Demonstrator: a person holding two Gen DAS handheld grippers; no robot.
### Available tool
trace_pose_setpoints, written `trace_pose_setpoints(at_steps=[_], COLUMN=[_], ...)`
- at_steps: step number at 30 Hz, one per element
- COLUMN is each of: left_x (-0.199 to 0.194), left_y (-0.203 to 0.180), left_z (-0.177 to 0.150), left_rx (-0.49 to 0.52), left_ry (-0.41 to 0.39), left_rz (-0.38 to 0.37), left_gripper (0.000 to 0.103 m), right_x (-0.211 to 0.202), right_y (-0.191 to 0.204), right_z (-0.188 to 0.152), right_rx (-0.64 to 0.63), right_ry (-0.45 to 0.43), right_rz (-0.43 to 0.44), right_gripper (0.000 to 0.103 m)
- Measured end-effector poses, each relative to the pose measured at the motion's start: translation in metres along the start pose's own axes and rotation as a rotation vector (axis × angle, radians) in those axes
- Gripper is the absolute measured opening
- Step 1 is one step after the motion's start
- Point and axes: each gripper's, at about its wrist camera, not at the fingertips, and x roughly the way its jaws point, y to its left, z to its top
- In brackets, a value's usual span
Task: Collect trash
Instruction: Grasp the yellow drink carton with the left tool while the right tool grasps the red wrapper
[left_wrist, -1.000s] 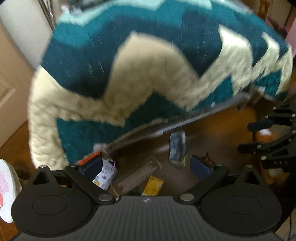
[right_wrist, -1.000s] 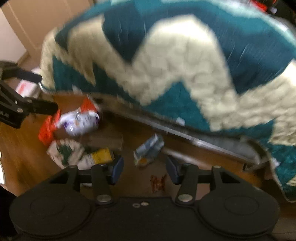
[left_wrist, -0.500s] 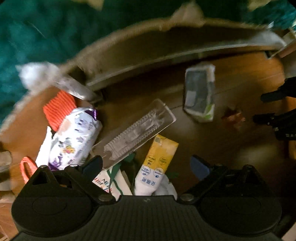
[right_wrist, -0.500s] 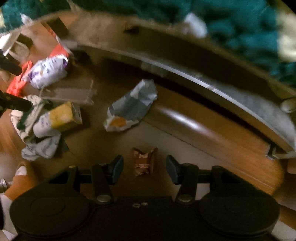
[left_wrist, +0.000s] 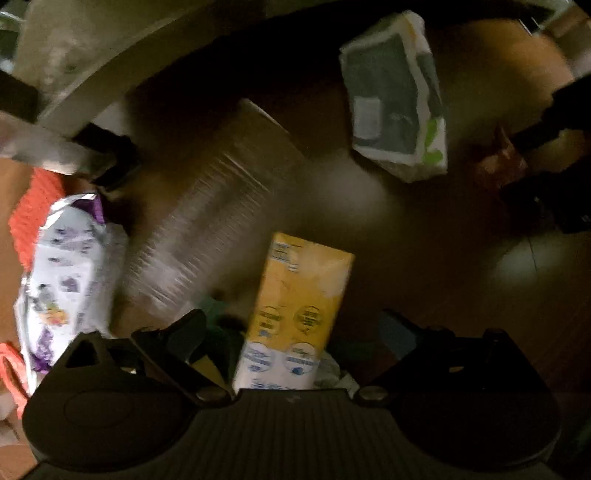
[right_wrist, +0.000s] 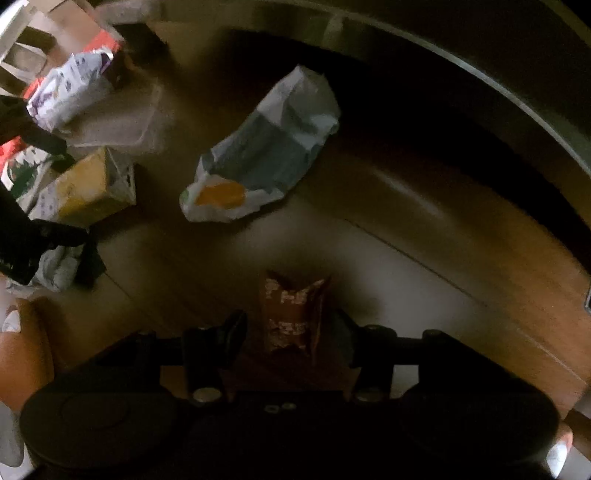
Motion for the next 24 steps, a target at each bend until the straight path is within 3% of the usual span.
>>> trace_pose_setpoints(at_steps=[5,7,10,12,14,24], left_x=[0.010,0.012,0.016,0.016,0.018,-0.010], left_y=[-0.001,-0.002,-0.004,-0.004,-0.007,-0.007], left_z=[0.002,0.003,0.005,0.006,0.005,0.013], left_rx=[-0.009,0.003,-0.002,-0.006,-0.010,-0.026], left_ry=[0.021,0.025,0.044,0.047,0.046,0.036], left_rz=[0.017,0.025,0.039,0.046,0.045,0.029], left_gripper=[0.074,0.060,0.049,0.048,0.048,0.045], right_x=[0.010,0.011,0.014,0.015,0.013,-0.016], right_y=[0.004,0.006,0.009,0.012,0.013,0.019], right_z=[0.001,0.003,0.006,0.008,0.008,0.005], right_rx=[0.010,0.010,-0.005,-0.016,-0.015,-0.006], right_ry=[0.002,-0.004,-0.001,-0.004,-0.014,-0.039], right_rz=[-0.013,-0.014,-0.028,-0.044,-0.040,-0.038], right_gripper=[0.047,0.047,0.045,0.043,0.031,0.030])
